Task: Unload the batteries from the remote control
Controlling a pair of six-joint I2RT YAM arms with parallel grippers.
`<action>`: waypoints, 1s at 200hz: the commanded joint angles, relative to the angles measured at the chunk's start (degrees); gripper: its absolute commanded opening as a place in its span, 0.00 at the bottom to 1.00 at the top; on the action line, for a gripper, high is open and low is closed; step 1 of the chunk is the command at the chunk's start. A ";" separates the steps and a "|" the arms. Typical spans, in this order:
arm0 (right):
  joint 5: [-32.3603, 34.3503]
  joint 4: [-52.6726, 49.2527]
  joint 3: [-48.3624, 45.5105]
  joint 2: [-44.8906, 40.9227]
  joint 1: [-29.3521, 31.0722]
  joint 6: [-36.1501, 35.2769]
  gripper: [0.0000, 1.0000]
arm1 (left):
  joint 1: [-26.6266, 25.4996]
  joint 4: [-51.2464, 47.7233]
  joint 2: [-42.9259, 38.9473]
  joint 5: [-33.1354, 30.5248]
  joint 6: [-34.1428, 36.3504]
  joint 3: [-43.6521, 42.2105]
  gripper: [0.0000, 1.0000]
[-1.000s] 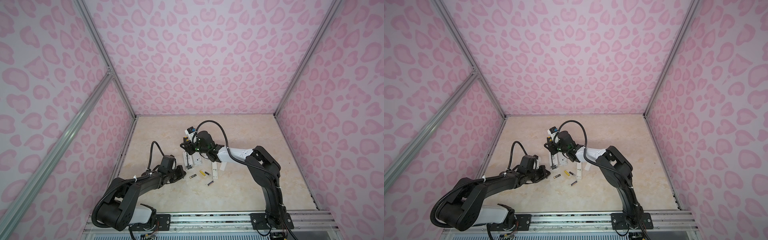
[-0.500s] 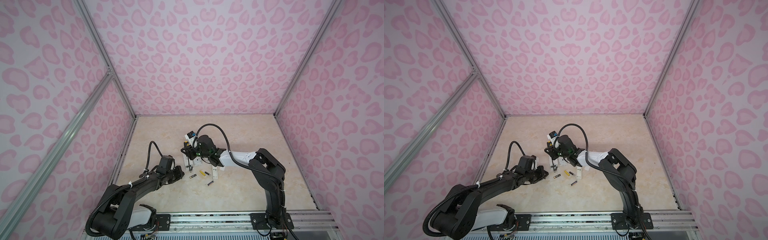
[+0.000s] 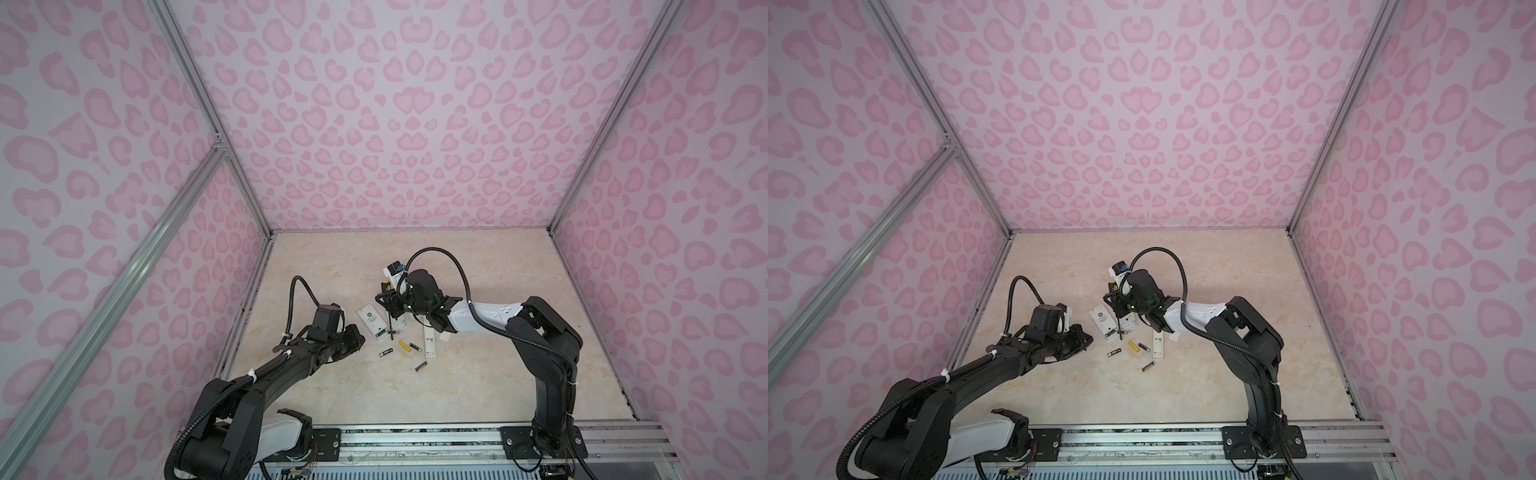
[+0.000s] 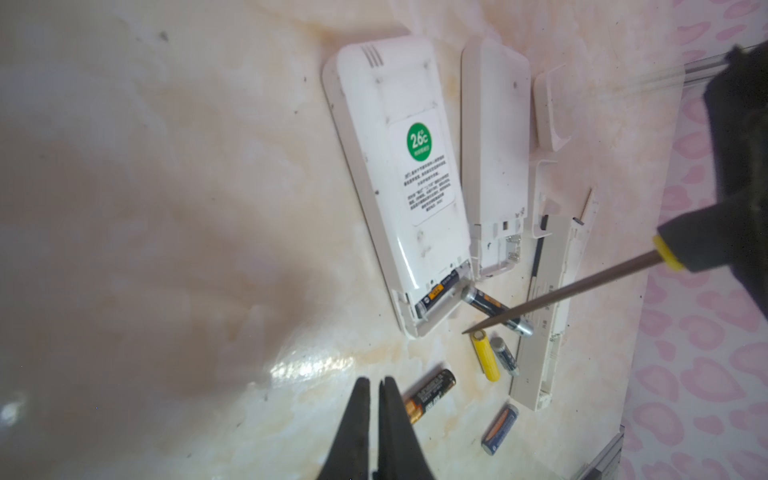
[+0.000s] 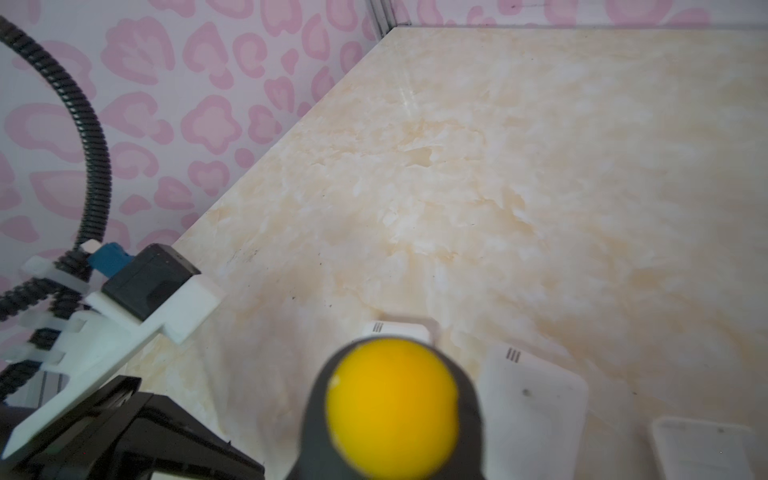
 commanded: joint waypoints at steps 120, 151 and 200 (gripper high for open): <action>0.63 -1.18 6.68 1.89 0.28 -2.52 0.00 | 1.51 0.90 17.55 1.07 2.44 12.76 0.49; 0.80 0.34 7.97 3.63 0.28 -3.05 0.00 | 1.78 1.00 19.22 1.12 3.09 13.37 0.49; 0.36 9.37 4.24 4.16 1.21 -6.88 0.00 | 2.71 1.50 21.35 1.43 4.93 14.48 0.46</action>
